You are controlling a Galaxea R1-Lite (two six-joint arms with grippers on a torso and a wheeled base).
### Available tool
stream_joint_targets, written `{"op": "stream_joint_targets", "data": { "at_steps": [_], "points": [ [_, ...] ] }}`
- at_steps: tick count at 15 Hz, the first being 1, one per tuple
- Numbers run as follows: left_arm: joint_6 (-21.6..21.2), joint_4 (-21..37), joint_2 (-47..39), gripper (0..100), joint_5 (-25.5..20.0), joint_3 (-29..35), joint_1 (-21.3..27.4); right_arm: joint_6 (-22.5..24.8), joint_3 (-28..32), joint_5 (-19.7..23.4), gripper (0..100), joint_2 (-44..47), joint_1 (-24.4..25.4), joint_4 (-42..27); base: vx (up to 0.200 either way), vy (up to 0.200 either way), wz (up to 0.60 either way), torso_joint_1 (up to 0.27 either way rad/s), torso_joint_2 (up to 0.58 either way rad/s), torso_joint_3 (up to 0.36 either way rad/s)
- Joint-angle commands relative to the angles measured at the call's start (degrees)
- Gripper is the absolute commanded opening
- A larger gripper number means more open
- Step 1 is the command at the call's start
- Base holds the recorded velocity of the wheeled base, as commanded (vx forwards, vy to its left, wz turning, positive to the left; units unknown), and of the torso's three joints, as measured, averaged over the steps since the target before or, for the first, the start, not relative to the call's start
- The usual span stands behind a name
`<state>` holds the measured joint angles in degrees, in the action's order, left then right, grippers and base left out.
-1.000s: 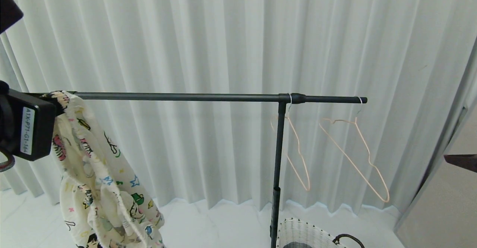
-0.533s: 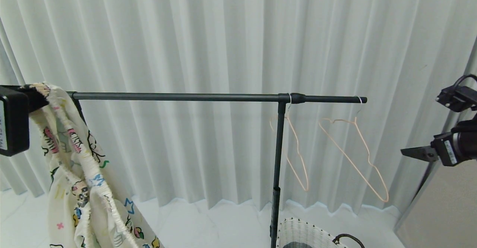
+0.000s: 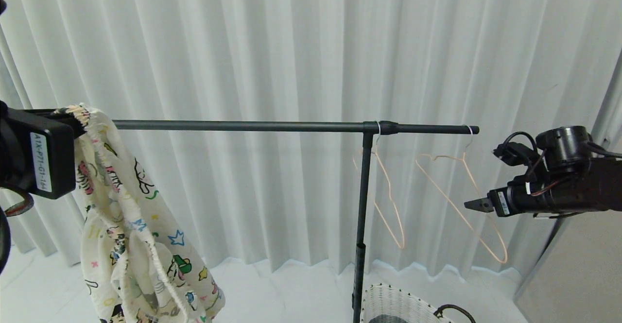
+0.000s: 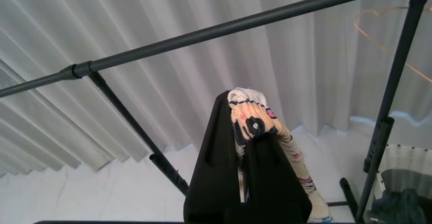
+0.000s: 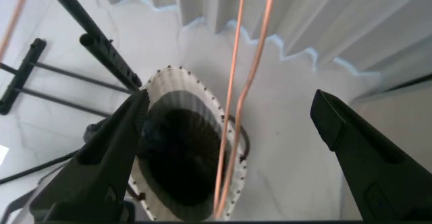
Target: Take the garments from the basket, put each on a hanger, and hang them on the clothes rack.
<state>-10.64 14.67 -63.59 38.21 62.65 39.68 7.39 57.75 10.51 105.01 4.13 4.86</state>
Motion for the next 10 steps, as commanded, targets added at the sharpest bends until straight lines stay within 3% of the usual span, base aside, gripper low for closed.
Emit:
{"op": "stream_joint_targets", "data": {
  "at_steps": [1,8,9,10],
  "points": [
    [0.01,0.01,-0.22,0,0.03,-0.16,-0.48,-0.88,0.09,-0.05,100,4.50,0.26,1.55,0.000,0.000,0.00,0.000,0.00,0.000],
    [-1.57,0.01,0.39,0,0.03,0.19,-2.85,-4.93,3.51,-0.05,100,9.16,0.09,4.19,0.000,0.000,0.00,0.000,0.00,0.000],
    [-1.93,-0.08,0.48,0,-0.06,0.19,-3.29,-5.45,4.30,-0.05,0,9.42,0.17,4.10,0.000,0.000,0.00,0.000,0.00,0.000],
    [-1.93,-0.08,0.57,0,-0.06,0.19,-3.56,-5.45,4.57,-0.14,0,9.86,0.17,4.19,0.000,0.000,0.00,0.000,0.00,0.000]
  ]
}}
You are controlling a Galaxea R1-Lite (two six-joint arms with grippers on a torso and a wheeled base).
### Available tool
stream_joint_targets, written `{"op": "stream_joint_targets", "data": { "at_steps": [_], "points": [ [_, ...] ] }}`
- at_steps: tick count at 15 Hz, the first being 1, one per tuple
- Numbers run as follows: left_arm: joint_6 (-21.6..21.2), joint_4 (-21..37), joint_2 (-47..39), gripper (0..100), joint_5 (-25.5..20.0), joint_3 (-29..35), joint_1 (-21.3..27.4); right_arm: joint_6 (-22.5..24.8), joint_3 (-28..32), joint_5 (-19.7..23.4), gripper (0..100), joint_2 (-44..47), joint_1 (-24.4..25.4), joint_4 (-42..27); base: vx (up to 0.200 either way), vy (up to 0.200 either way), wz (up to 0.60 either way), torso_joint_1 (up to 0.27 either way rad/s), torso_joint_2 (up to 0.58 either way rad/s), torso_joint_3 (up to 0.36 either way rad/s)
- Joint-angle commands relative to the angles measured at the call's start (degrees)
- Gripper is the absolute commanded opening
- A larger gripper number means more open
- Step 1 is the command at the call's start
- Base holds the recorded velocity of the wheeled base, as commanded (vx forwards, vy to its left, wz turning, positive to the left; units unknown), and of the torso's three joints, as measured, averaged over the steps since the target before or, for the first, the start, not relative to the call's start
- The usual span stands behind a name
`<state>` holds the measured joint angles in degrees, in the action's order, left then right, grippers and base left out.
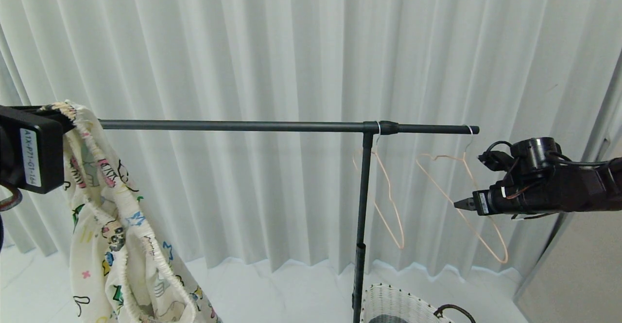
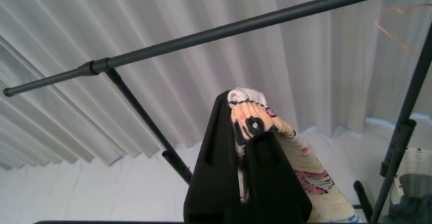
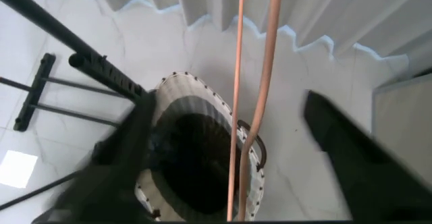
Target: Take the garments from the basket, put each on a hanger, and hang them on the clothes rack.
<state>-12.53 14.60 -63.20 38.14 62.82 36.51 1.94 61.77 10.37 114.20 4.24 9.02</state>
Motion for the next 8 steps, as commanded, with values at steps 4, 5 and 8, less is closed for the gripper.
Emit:
{"op": "stream_joint_targets", "data": {
  "at_steps": [4,5,8],
  "points": [
    [-0.04,-0.01,0.35,0,0.00,0.02,-0.48,-0.18,0.54,0.08,0,1.02,0.06,-0.06,0.000,0.000,0.00,0.000,0.00,0.000],
    [-0.04,-0.01,0.35,0,0.00,0.02,-0.48,-0.62,0.54,0.08,0,0.94,0.15,0.03,0.000,0.000,0.00,0.000,0.00,0.000],
    [-0.04,-0.01,0.44,0,0.00,0.02,-0.48,-1.41,0.54,0.00,0,-0.73,0.24,0.47,0.000,0.000,0.00,0.000,0.00,0.000]
  ]
}}
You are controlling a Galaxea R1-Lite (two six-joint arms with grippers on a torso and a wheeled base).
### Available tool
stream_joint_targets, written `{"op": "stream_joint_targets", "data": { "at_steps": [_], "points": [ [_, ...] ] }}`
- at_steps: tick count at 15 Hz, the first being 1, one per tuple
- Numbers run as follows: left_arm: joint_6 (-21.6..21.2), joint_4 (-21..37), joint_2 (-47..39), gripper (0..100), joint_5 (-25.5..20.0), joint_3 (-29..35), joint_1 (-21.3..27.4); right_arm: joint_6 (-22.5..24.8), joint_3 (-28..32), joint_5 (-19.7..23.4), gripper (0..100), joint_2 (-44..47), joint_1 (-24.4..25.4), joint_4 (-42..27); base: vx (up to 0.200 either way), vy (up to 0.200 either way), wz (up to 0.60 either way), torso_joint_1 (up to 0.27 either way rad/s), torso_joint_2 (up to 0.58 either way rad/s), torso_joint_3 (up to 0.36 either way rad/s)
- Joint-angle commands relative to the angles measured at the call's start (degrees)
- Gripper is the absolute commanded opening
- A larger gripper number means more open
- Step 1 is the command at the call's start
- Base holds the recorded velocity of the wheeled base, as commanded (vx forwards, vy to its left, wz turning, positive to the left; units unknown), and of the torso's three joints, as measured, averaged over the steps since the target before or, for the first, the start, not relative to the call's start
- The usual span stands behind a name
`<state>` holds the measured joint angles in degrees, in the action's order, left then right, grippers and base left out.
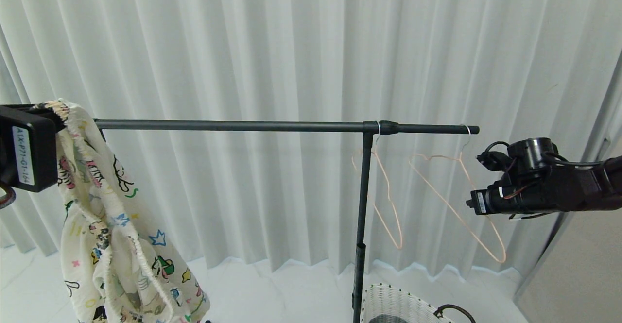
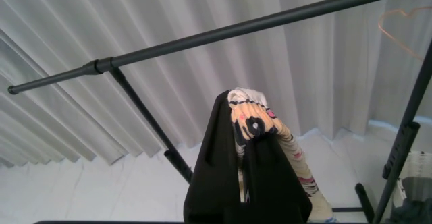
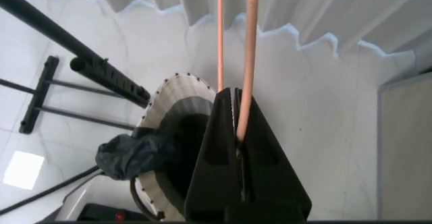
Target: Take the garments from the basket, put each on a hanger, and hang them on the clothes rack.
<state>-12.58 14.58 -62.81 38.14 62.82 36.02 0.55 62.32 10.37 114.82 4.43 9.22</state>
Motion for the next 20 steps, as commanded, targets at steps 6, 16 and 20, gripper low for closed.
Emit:
{"op": "stream_joint_targets", "data": {
  "at_steps": [6,16,20],
  "points": [
    [0.01,0.01,1.72,0,0.00,-1.47,0.01,-0.64,-0.09,0.00,0,-6.63,0.06,0.36,0.000,0.000,0.00,0.000,0.00,0.000],
    [0.01,0.01,2.43,0,0.00,-2.17,-0.60,-0.28,-3.34,-1.41,0,-16.39,0.32,-0.16,0.000,0.000,0.00,0.000,0.00,0.000],
    [0.01,0.01,2.25,0,-0.18,-3.49,-4.21,-0.11,-11.34,-3.96,0,-24.74,0.32,-0.16,0.000,0.000,0.00,0.000,0.00,0.000]
  ]
}}
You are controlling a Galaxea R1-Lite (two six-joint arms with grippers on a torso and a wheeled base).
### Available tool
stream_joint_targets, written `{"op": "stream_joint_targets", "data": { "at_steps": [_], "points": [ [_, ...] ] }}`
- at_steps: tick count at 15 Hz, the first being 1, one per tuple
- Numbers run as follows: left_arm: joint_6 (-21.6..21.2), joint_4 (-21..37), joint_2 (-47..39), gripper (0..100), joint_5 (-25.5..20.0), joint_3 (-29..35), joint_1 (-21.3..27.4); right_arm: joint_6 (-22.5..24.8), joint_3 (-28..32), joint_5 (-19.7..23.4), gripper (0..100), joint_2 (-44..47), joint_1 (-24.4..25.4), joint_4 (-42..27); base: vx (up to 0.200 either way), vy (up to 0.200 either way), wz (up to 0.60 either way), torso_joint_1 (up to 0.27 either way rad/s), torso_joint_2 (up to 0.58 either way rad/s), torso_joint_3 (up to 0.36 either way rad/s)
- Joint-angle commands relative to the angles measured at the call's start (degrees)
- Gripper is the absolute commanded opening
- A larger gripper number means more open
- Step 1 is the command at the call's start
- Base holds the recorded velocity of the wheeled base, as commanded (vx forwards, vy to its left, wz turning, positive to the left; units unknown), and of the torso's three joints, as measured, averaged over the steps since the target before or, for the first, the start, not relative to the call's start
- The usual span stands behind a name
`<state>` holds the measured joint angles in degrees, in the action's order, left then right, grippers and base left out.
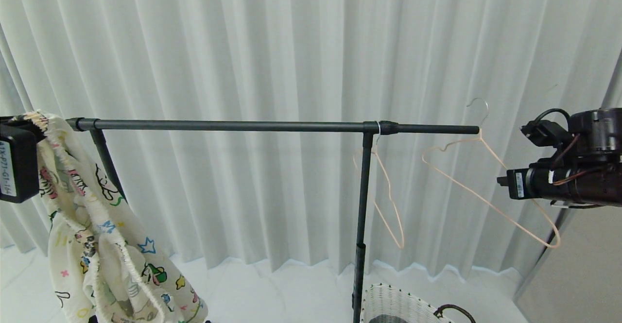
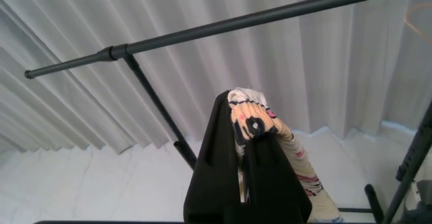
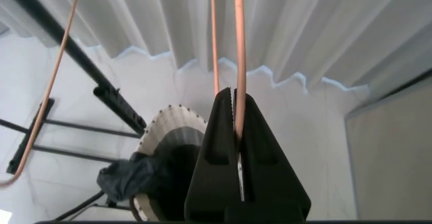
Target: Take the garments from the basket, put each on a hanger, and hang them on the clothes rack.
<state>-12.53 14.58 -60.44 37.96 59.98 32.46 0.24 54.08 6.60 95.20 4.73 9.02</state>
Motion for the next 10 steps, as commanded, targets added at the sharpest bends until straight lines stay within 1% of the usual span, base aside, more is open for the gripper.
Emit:
{"op": "stream_joint_targets", "data": {
  "at_steps": [1,2,3,4,5,6,8,10],
  "points": [
    [-0.04,0.01,0.06,0,0.01,-1.62,-0.65,0.28,-4.68,-0.35,0,-7.22,0.46,-0.06,0.000,0.000,0.00,0.000,0.00,0.000],
    [-0.04,0.01,0.32,0,0.01,-2.59,-0.65,0.28,-6.35,-0.88,0,-9.33,1.16,-0.06,0.000,0.000,0.00,0.000,0.00,0.000],
    [-0.12,0.01,0.50,0,0.01,-3.64,-0.65,0.37,-8.20,-2.73,0,-11.79,2.39,-0.50,0.000,0.000,0.00,0.000,0.00,0.000],
    [-0.12,0.01,0.76,0,0.01,-4.43,-0.65,0.37,-10.31,-5.89,0,-14.25,4.06,-1.20,0.000,0.000,0.00,0.000,0.00,0.000],
    [-0.12,0.01,1.03,0,0.01,-4.61,-0.65,0.37,-12.86,-8.62,0,-16.62,5.38,-1.29,-0.200,0.000,0.00,0.002,0.00,0.007],
    [-0.12,0.01,1.03,0,0.01,-4.69,-0.65,0.37,-15.41,-9.93,0,-19.26,6.26,-1.29,-0.200,0.000,0.00,0.002,0.01,0.002],
    [-0.04,0.01,1.20,0,0.01,-4.78,-0.65,0.99,-18.83,-10.20,0,-24.09,6.70,-2.25,-0.200,0.000,0.00,0.010,0.01,0.002],
    [0.05,0.01,1.29,0,0.01,-5.22,-0.65,1.78,-19.98,-10.20,0,-27.08,6.78,-4.10,-0.200,0.000,0.00,-0.010,0.00,0.007]
  ]
}}
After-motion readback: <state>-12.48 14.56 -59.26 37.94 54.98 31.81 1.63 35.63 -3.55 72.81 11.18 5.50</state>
